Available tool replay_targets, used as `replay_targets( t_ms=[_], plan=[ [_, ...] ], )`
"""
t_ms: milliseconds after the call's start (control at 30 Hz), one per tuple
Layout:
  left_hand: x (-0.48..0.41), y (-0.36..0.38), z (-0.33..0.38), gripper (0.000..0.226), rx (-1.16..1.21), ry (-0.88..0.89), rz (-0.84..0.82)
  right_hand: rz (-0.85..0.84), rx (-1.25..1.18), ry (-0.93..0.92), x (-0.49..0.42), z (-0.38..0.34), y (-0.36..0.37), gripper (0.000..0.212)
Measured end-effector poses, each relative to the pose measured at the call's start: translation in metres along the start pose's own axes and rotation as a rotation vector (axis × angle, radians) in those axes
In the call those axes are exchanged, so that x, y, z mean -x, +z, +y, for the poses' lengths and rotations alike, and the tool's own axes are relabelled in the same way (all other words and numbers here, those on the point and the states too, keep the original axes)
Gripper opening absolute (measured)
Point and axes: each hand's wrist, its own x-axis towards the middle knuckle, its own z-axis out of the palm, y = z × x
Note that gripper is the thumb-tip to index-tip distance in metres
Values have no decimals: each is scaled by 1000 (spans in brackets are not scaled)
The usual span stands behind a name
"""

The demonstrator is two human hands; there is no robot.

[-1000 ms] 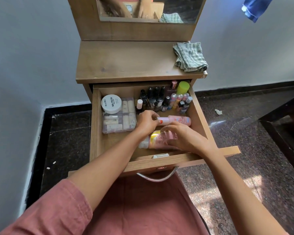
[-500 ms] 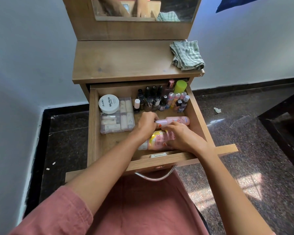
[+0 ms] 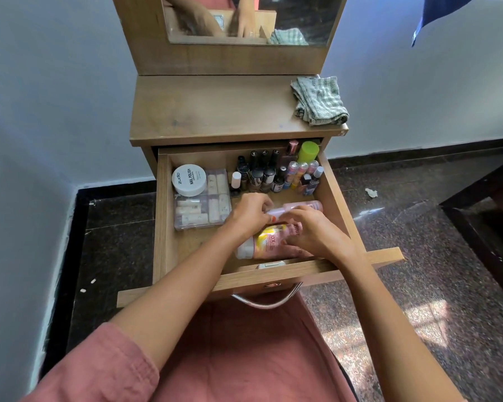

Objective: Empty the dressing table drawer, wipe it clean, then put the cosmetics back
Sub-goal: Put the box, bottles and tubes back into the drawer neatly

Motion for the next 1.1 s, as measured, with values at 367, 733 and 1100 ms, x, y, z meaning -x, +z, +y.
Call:
replay_targets(
  t_ms=[367, 733, 1100],
  plan=[
    [59, -27, 19, 22, 135, 103, 211, 234, -153, -1, 25, -6, -9, 29],
    [156, 22, -5, 14, 184, 414, 440, 462, -344, -134, 105, -49, 28, 14],
    [160, 61, -50, 29, -314, 470, 409, 407, -8, -146, 110, -17, 94, 22]
  ],
)
